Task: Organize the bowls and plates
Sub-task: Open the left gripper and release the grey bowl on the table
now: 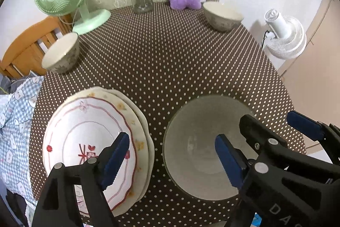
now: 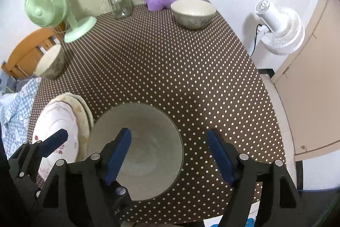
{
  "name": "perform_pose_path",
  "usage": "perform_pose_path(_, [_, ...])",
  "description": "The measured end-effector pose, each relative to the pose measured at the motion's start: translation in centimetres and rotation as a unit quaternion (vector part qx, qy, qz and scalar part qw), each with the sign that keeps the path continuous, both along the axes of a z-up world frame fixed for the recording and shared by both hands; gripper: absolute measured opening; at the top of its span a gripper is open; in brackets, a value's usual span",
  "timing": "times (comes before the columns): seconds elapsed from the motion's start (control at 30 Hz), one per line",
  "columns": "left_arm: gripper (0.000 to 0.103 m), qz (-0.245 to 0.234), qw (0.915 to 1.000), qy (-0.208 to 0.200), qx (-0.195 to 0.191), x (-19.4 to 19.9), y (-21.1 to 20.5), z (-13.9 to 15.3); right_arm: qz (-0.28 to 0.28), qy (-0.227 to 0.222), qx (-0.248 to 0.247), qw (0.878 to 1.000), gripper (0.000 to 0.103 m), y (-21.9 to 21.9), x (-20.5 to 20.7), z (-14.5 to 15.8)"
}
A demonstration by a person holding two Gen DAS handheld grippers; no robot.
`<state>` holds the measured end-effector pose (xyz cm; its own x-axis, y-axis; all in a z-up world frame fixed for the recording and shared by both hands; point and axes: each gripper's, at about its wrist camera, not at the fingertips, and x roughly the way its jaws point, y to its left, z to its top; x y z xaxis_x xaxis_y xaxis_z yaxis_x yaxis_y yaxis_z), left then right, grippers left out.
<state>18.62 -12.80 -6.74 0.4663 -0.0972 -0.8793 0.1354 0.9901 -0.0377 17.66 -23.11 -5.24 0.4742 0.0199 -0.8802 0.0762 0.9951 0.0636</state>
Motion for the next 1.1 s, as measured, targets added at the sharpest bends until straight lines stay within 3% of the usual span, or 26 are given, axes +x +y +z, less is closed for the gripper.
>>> perform_pose_path(0.47, [0.084, -0.002, 0.9991, -0.041, -0.010, 0.9, -1.1, 4.1, 0.002, -0.044, 0.008, 0.999, 0.077, -1.6, 0.6, 4.4])
perform_pose_path(1.1, [0.084, 0.058, 0.9958, -0.070, 0.001, 7.3, -7.8, 6.6, 0.059, -0.070, 0.015, 0.996, 0.077, -8.8, 9.0, 7.0])
